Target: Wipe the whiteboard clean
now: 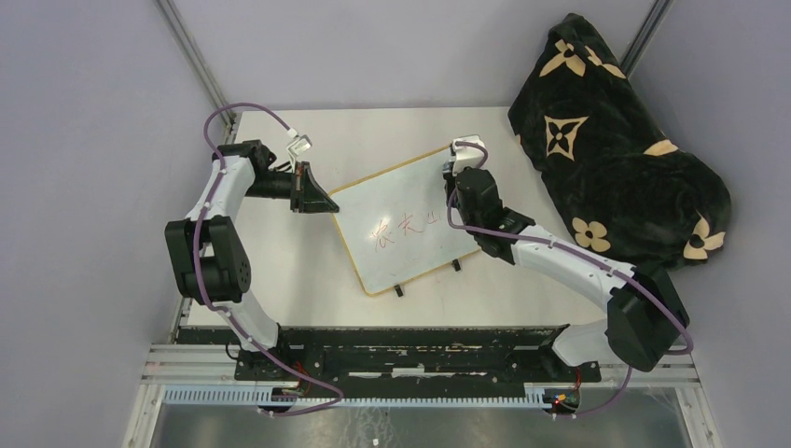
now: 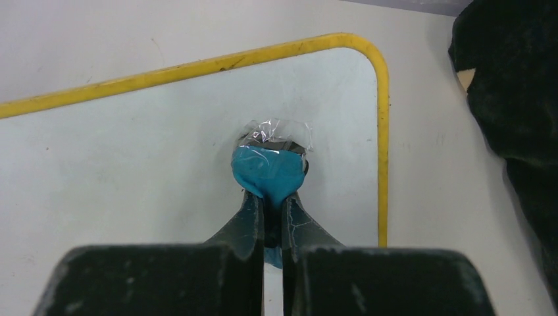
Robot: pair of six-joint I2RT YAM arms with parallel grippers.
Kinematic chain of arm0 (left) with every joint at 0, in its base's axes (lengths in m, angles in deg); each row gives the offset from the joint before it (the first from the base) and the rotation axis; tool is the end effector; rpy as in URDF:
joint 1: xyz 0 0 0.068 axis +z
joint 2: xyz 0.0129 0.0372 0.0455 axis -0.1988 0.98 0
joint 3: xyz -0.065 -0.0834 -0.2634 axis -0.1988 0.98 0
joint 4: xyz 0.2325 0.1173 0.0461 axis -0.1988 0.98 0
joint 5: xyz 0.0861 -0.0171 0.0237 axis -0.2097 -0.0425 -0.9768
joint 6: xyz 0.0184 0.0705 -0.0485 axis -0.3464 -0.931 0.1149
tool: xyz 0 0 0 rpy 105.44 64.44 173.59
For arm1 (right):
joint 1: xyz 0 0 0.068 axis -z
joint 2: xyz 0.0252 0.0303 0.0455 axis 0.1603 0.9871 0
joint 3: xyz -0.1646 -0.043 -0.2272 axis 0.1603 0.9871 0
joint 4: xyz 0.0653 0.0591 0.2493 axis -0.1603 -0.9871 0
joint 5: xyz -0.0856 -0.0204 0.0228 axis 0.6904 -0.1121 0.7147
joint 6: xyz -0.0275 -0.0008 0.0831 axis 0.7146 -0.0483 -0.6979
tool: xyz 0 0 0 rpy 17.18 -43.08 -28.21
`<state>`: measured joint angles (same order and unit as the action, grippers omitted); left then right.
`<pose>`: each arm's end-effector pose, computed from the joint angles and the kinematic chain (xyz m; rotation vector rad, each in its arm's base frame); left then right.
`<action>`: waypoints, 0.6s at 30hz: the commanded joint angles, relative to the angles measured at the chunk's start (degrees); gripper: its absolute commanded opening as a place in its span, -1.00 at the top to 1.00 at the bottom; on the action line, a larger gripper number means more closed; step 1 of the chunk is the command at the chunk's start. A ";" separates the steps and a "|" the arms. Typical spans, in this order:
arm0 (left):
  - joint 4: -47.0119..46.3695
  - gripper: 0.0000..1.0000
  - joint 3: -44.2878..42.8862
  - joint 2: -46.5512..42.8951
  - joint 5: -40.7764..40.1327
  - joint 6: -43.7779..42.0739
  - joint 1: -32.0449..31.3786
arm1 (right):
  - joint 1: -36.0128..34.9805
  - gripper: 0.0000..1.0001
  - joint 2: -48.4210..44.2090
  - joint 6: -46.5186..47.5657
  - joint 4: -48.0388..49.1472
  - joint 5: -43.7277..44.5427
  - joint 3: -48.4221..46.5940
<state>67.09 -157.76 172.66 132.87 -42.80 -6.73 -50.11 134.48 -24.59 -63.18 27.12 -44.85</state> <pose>0.3186 -0.0490 0.2716 0.8760 1.9230 -1.4405 0.2913 0.1995 0.2888 -0.1115 1.8256 0.1294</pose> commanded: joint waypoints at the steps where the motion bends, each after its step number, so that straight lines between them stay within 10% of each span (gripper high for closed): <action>1: -0.49 0.94 -1.01 0.35 -4.50 -4.97 -0.78 | 1.76 0.99 1.02 0.84 0.24 -0.61 -3.19; 18: 0.16 0.94 -1.28 0.53 -4.54 -5.54 -0.78 | 5.19 0.99 -3.13 -2.27 0.10 0.29 4.82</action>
<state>67.51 -158.00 172.66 132.63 -42.82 -7.06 -45.96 133.14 -25.51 -63.40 25.40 -42.11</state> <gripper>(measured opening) 0.155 0.074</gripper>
